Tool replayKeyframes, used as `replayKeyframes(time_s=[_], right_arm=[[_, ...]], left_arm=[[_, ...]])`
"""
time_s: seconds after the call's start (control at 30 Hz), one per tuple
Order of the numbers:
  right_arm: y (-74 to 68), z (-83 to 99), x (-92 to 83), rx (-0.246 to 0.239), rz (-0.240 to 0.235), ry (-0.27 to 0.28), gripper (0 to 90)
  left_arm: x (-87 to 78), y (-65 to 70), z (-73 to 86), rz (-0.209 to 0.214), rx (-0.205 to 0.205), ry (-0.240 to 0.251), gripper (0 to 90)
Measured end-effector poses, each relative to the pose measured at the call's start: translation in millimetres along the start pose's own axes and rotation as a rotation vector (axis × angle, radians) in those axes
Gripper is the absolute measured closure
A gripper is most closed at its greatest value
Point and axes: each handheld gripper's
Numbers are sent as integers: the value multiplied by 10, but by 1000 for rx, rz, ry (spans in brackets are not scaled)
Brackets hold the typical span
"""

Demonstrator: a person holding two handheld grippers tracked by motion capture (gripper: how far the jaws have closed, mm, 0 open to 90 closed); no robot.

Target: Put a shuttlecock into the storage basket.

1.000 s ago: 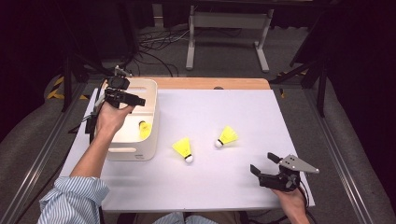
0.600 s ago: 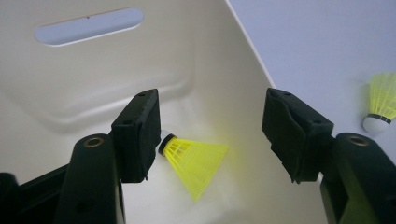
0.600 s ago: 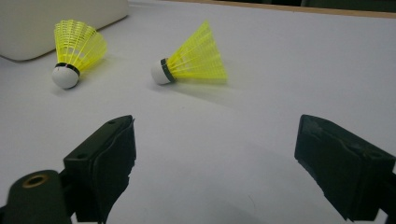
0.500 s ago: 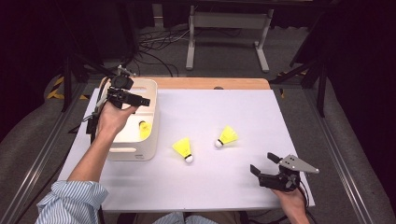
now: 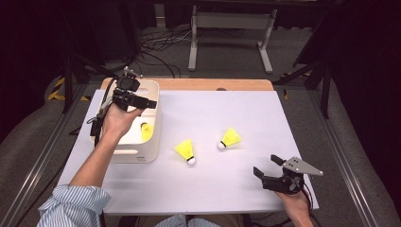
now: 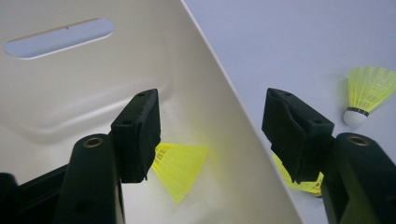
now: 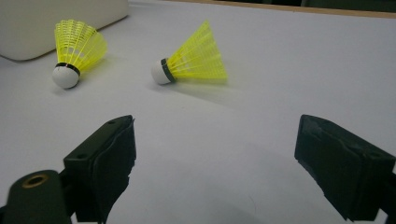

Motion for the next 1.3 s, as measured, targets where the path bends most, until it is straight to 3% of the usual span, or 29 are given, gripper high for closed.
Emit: replayKeyframes(time_s=[1.3], right_arm=[[-9, -1, 1, -9, 1, -2, 129]], left_arm=[[123, 352, -15, 49, 93, -18, 383]])
Point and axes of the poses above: each handheld gripper's, and its own axes: x roughly forward along the jaws, z roughly out of its underside, y roughly to its right, and after that the axes turned 6 degrees about z, right-handed
